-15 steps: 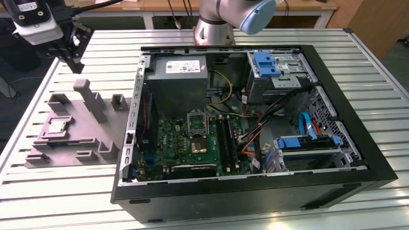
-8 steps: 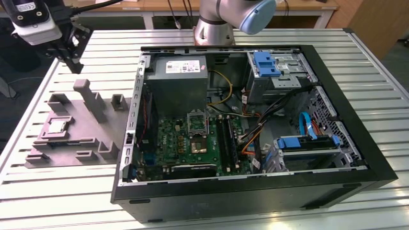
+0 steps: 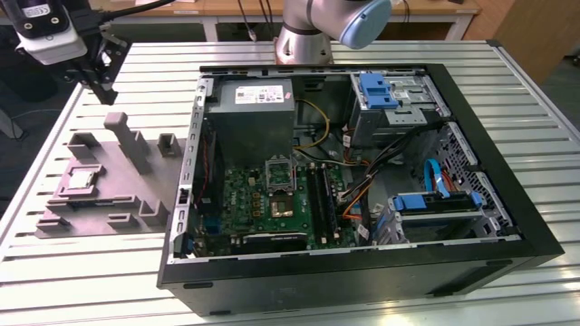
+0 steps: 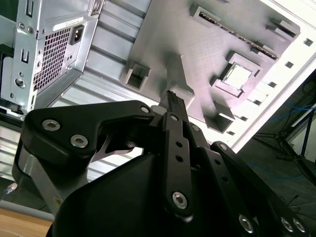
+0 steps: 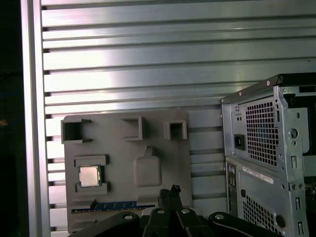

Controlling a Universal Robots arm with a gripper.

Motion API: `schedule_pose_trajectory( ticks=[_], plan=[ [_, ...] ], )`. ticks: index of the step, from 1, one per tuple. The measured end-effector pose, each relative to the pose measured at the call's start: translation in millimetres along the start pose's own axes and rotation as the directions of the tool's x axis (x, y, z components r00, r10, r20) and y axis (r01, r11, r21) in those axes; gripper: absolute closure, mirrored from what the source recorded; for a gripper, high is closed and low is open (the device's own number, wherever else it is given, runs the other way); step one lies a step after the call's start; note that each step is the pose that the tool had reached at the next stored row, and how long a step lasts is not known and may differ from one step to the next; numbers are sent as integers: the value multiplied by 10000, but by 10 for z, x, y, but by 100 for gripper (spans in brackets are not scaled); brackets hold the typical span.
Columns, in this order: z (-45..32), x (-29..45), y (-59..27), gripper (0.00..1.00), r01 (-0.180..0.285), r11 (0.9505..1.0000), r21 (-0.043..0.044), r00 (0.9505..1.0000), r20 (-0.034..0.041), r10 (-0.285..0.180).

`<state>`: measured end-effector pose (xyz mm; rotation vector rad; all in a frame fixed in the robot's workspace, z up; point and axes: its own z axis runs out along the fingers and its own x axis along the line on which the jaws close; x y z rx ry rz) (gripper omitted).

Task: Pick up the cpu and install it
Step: 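Reach for the cpu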

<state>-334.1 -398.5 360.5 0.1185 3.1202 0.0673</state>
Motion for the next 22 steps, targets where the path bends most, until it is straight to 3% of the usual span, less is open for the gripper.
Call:
schedule_pose_trajectory(
  ticks=[22],
  plan=[
    [11,96,-8,89,-1,10000,0,10000,-2,1]
  ],
)
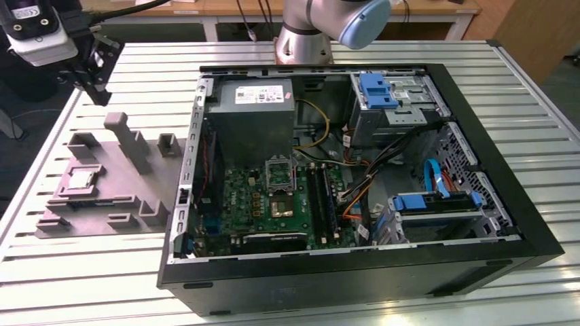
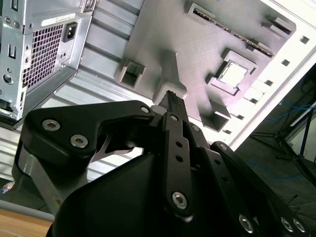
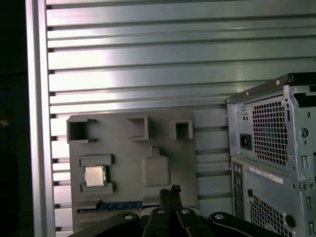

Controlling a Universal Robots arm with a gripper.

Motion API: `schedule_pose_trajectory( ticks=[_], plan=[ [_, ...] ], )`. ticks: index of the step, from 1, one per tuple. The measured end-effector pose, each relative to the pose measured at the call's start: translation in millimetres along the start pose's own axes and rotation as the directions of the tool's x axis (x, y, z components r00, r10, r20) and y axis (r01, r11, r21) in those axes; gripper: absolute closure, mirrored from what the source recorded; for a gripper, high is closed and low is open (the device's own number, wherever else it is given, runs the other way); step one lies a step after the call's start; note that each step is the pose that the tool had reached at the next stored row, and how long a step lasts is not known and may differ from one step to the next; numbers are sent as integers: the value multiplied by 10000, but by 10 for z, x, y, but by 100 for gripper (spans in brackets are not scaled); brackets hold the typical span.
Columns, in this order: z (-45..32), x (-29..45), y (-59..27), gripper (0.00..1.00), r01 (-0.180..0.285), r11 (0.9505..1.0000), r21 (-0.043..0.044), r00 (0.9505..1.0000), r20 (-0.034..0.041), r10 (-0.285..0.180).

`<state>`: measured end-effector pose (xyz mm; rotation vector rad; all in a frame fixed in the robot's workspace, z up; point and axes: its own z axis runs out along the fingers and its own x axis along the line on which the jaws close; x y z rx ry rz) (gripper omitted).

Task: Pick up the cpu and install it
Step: 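Reach for the cpu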

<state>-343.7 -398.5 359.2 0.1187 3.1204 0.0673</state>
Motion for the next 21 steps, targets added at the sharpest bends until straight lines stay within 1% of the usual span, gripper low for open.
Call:
schedule_pose_trajectory(
  ticks=[3,8,11,15,17,21],
  plan=[
    [3,20,-2,89,1,10000,0,10000,-1,-1],
    [11,87,-6,89,1,10000,0,10000,-7,-1],
    [19,172,-12,89,1,10000,0,10000,-16,-1],
    [23,299,-19,89,-3,10000,5,10000,-61,3],
    [25,367,-23,89,-2,10000,5,10000,-67,2],
    [30,540,-36,89,-2,10000,5,10000,-68,2]
  ],
)
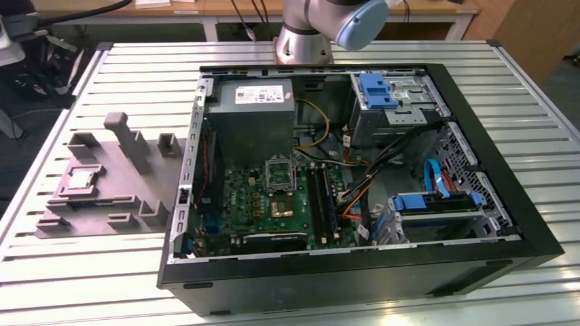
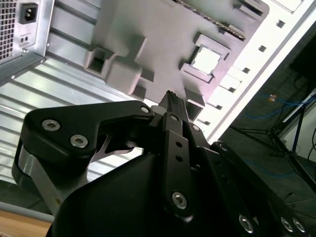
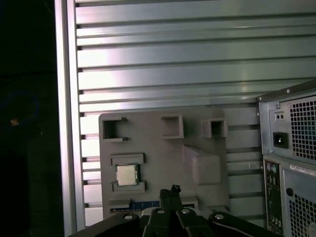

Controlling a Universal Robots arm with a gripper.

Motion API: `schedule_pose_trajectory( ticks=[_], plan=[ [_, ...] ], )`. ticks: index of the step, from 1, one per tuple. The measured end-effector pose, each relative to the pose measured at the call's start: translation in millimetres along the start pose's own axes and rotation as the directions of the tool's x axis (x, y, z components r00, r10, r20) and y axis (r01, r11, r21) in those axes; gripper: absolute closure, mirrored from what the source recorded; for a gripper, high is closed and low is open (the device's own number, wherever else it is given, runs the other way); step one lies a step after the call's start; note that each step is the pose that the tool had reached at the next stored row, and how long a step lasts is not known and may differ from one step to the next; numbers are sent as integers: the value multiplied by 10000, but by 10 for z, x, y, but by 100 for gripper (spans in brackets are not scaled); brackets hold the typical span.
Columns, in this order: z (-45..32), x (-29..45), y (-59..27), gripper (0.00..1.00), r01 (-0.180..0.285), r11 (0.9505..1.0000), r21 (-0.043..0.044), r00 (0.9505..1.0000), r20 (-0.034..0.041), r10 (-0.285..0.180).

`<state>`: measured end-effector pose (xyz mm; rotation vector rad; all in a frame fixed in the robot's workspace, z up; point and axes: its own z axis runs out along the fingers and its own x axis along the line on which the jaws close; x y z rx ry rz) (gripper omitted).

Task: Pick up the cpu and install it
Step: 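Reach for the cpu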

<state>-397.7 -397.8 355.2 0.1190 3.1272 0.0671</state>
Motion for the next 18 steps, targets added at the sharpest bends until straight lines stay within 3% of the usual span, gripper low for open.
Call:
schedule_pose_trajectory(
  ticks=[10,13,18],
  plan=[
    [27,433,-34,89,-1,10000,0,10000,1,1],
    [31,487,-39,89,-1,10000,0,10000,-1,1],
    [32,489,-39,89,0,10000,1,10000,-1,0]
  ],
)
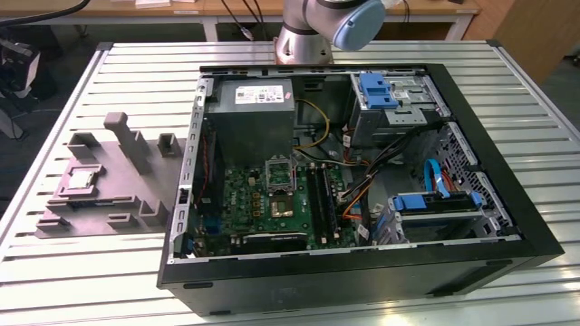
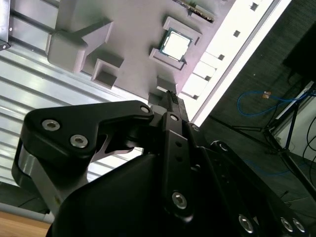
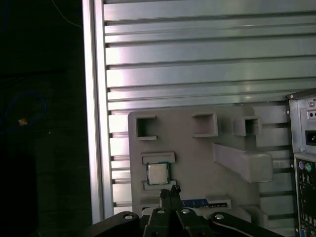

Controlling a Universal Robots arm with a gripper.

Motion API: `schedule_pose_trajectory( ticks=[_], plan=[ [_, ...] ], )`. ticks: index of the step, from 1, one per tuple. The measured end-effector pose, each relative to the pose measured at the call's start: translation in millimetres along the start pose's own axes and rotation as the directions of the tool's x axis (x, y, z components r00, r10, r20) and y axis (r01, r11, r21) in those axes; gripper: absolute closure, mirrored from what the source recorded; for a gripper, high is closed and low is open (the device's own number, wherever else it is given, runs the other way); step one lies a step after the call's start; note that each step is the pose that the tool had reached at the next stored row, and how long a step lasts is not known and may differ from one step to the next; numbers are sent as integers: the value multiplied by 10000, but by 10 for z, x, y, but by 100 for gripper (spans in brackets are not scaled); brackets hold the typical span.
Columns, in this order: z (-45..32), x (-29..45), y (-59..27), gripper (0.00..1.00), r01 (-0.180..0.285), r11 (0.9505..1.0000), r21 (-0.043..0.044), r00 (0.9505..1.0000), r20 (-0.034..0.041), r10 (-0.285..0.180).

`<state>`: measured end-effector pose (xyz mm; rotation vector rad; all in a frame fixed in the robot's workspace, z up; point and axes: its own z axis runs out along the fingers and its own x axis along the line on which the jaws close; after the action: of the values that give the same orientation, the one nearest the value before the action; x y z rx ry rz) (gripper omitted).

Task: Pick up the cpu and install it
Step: 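Pick up the cpu and move it towards the insertion slot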

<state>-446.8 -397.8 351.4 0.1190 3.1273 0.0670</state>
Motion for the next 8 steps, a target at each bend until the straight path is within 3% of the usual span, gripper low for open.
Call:
schedule_pose_trajectory(
  ticks=[8],
  plan=[
    [1,1,0,89,0,10000,-1,10000,1,0]
  ],
)
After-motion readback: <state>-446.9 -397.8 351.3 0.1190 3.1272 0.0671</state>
